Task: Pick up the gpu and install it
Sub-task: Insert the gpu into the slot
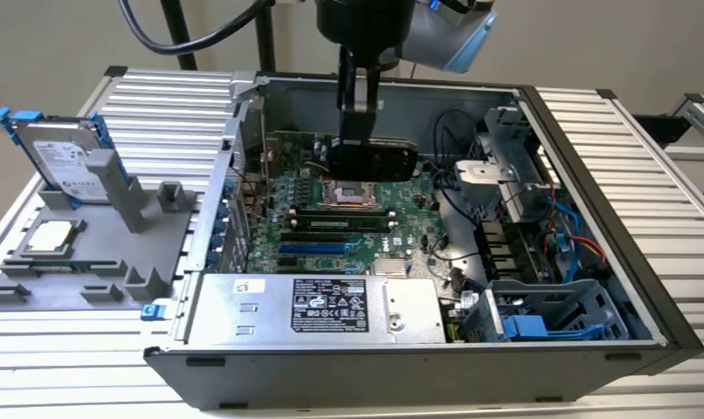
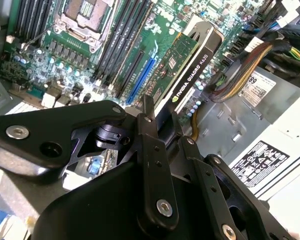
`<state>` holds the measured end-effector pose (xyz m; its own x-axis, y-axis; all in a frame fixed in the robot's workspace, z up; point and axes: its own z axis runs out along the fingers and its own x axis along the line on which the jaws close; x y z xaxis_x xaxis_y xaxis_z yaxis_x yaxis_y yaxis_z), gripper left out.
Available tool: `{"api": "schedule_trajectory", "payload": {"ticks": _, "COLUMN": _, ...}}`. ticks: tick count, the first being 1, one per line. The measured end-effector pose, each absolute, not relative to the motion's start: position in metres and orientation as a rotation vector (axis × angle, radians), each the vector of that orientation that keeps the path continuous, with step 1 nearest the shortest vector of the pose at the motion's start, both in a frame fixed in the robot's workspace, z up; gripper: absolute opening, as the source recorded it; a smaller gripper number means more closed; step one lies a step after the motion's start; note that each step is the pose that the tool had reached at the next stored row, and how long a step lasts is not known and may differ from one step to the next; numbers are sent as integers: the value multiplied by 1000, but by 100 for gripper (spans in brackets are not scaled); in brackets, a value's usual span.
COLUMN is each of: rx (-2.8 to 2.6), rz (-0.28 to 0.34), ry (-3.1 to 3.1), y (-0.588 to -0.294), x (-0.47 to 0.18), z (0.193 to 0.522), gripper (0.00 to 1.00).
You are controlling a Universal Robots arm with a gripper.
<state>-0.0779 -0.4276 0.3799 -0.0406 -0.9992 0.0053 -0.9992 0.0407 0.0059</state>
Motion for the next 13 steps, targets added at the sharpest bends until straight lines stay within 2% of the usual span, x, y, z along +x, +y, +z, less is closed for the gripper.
{"api": "schedule_trajectory", "payload": {"ticks": 13, "rx": 2170, "rz": -1, "ry": -2260, "y": -428, "x": -78, "z": 375, "gripper": 0}}
